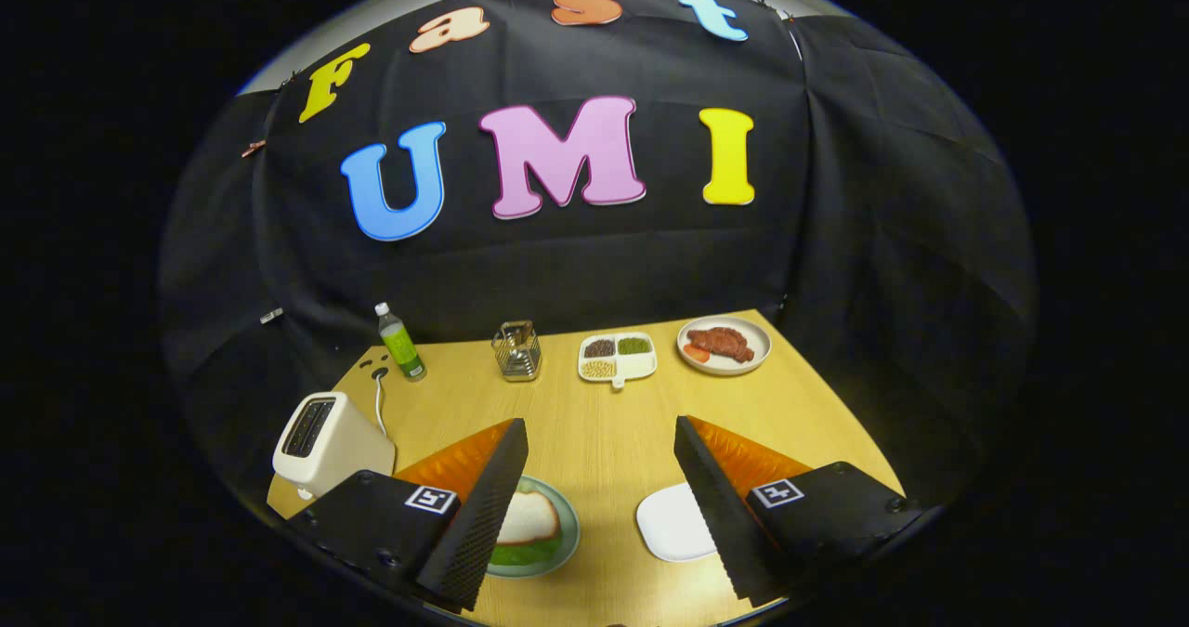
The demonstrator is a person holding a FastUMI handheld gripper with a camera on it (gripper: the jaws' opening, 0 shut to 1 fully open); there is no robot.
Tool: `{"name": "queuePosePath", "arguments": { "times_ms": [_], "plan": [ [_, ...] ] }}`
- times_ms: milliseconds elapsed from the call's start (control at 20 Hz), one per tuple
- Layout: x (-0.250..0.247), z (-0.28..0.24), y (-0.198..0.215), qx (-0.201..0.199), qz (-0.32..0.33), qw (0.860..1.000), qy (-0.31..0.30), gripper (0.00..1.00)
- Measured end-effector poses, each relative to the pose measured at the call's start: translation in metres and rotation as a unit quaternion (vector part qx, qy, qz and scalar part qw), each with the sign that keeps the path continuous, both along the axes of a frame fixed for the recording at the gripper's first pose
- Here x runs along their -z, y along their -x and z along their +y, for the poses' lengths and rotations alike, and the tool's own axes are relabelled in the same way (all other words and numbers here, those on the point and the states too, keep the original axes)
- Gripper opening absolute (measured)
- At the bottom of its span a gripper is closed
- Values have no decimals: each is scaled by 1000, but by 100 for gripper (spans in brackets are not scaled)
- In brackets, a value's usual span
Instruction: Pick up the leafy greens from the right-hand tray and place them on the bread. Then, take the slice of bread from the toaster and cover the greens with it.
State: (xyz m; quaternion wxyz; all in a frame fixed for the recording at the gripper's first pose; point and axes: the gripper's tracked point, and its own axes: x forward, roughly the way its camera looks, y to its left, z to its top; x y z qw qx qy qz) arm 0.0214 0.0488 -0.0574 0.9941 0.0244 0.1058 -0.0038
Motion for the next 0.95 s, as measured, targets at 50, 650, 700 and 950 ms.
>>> {"name": "queuePosePath", "arguments": {
  "times_ms": [50,650,700,950],
  "plan": [
    [-13,-7,4,1,-18,1000,7,99],
    [-53,-86,64,-69,-89,992,61,99],
    [-53,-90,65,-73,-95,991,64,99],
    [-46,-99,62,-89,-94,989,67,99]
  ]
}}
